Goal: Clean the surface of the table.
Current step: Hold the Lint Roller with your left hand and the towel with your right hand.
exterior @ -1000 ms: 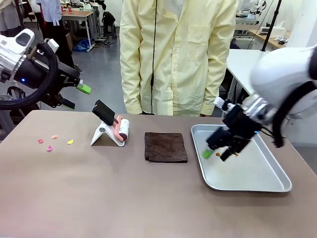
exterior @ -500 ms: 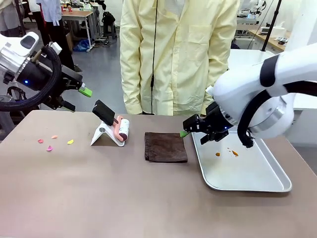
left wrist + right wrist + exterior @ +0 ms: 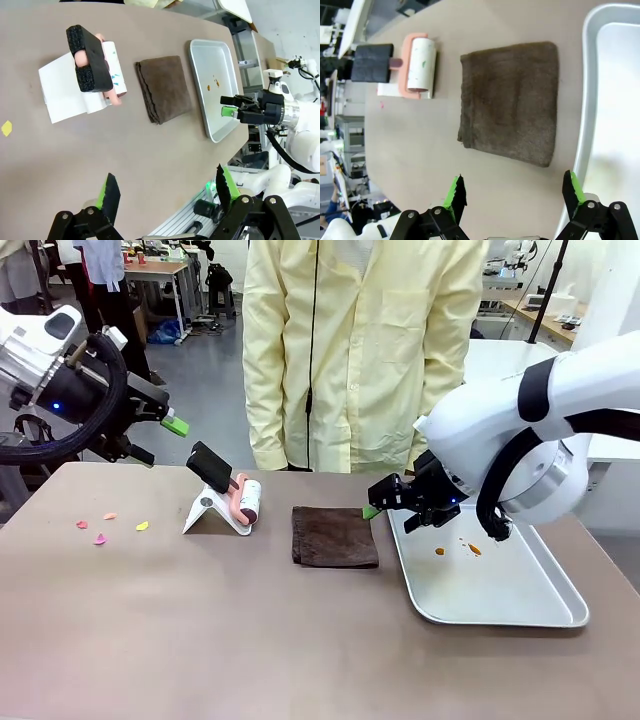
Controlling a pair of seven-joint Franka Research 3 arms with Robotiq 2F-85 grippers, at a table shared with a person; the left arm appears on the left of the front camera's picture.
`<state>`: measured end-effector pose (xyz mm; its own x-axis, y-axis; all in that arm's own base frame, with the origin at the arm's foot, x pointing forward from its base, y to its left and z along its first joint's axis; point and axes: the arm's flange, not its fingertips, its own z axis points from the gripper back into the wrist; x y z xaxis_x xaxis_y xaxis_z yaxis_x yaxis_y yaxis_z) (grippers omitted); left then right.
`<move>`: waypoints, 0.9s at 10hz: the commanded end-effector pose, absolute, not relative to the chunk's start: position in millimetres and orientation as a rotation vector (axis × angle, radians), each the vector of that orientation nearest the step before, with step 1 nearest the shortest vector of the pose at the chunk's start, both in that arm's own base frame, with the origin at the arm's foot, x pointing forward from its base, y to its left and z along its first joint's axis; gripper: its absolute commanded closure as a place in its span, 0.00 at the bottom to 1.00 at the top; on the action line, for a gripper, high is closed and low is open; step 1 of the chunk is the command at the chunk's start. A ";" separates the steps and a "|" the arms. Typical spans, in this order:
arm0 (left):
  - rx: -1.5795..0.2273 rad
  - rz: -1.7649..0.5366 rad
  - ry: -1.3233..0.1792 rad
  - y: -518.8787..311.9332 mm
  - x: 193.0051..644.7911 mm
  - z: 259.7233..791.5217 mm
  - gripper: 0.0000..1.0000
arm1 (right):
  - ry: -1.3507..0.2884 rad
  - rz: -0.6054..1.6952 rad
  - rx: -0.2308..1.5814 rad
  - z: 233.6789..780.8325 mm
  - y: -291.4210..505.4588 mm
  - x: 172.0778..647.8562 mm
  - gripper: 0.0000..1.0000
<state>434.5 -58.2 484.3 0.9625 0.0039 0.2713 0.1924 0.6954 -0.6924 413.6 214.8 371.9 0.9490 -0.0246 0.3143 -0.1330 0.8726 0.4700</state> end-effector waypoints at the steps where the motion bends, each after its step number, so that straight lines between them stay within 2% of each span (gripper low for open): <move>1: -0.796 -0.106 -0.261 -58.2 434.5 484.3 0.00 | -0.319 0.058 0.509 371.7 214.8 413.6 0.00; 3: -0.859 -0.065 -0.278 -70.0 473.7 496.4 0.00 | -0.320 0.052 0.428 370.6 239.2 445.8 0.00; 5: -0.820 -0.026 -0.202 -81.4 515.4 501.8 0.00 | -0.242 0.152 0.347 365.9 264.4 494.1 0.00; 9: -0.693 0.050 -0.110 -68.8 538.7 490.5 0.00 | -0.194 0.092 0.309 362.3 273.2 540.6 0.00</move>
